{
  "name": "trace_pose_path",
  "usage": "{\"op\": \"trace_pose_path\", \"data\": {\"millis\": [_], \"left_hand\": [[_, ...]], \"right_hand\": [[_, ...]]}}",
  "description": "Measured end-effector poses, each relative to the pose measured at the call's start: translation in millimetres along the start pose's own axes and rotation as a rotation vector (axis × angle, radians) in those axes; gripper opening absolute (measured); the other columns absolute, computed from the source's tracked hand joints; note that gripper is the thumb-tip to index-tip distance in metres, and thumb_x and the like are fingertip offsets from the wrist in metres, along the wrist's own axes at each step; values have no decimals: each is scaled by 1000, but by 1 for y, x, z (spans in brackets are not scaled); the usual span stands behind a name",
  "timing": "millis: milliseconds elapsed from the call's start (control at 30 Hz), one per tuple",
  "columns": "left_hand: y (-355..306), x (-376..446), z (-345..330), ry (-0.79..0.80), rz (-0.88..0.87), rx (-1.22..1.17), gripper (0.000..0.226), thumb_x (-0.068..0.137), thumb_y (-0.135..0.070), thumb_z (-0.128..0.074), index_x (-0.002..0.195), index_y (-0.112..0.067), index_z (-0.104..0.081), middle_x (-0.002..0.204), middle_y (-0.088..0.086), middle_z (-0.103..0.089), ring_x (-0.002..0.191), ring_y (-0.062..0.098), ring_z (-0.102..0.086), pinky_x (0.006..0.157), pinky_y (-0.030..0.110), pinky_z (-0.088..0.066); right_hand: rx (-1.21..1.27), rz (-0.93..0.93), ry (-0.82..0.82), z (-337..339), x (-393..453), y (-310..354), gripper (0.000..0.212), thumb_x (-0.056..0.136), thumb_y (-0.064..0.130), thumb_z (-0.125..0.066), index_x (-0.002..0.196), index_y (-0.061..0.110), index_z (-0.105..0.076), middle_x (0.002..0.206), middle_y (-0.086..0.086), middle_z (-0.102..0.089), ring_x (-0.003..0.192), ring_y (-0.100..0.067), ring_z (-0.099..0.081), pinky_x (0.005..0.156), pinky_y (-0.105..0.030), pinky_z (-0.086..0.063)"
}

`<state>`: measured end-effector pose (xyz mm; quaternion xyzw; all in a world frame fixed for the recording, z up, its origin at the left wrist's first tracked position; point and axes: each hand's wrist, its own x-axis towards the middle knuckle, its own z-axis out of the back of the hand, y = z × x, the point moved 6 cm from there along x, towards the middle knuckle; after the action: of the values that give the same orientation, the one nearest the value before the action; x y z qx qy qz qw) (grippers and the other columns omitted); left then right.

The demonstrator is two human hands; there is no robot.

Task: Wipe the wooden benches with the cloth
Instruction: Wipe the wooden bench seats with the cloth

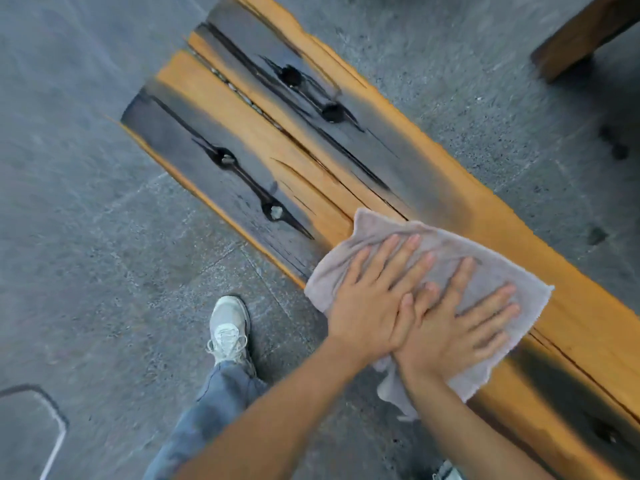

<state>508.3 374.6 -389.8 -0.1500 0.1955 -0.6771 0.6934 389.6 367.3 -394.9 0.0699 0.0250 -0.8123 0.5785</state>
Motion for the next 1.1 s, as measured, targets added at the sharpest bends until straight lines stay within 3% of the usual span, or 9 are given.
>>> {"op": "trace_pose_path", "data": {"millis": [67,267,400,533,633,767,867,1000,1100], "left_hand": [[55,26,40,-41,-1,36,56,99,-33,-30,155,-28,-36,165,-2,-26,155,18,-15,126,44,-10],[285,84,167,-107,383,124,65,95,-42,-17,158,-31,-23,168,-2,-14,157,21,-6,126,44,-6],[359,98,194,-77,611,-11,69,98,-53,-9,159,-25,-22,169,-1,-13,157,25,-4,126,48,-10],[339,83,186,-223,646,79,59,103,-41,-17,160,-27,-18,169,-3,-12,157,25,-3,125,48,-13],[269,44,150,-285,603,97,63,100,-35,-17,160,-16,-19,168,0,-15,157,24,-6,125,48,-9],[148,5,79,-192,414,-31,67,102,-39,-18,159,-4,-15,168,12,-13,156,23,-9,125,43,-18],[113,7,66,-136,263,-50,71,99,-49,-29,158,-10,-25,164,8,-27,150,19,-27,118,34,-30],[151,38,96,-221,104,-24,63,99,-51,-40,157,-27,-31,163,-5,-32,147,9,-34,108,30,-39],[208,84,131,-337,329,12,55,101,-46,-36,155,-34,-32,163,-9,-30,145,8,-36,102,34,-44]], "right_hand": [[25,-18,-34,-3,-4,68,56,107,54,-18,160,36,-14,166,-23,-10,154,-42,-9,122,-58,-11],[106,385,12,-15,-8,354,58,103,53,-20,160,40,-13,168,-20,-6,156,-37,-4,123,-58,-3],[61,619,98,-20,0,453,56,104,53,-19,159,46,-8,170,-15,4,157,-31,6,123,-57,1],[-49,951,97,-18,-6,446,52,108,47,-13,159,44,-6,171,-3,3,157,-21,4,125,-50,-4],[-57,1098,80,-9,-15,369,53,108,42,-13,161,38,-5,171,1,-2,157,-18,0,126,-46,-10],[-125,846,71,0,-9,208,62,108,46,-34,160,39,-1,171,0,0,157,-20,0,126,-48,-12],[-115,633,89,4,-5,151,65,105,46,-44,158,43,-8,170,-3,-6,157,-25,-7,124,-53,-14],[-84,586,97,-1,11,193,57,105,53,-29,156,51,-4,170,-9,4,157,-31,3,124,-57,-4],[-82,690,138,-6,44,285,56,105,55,-19,155,54,4,170,-7,12,156,-32,13,122,-60,4]]}}
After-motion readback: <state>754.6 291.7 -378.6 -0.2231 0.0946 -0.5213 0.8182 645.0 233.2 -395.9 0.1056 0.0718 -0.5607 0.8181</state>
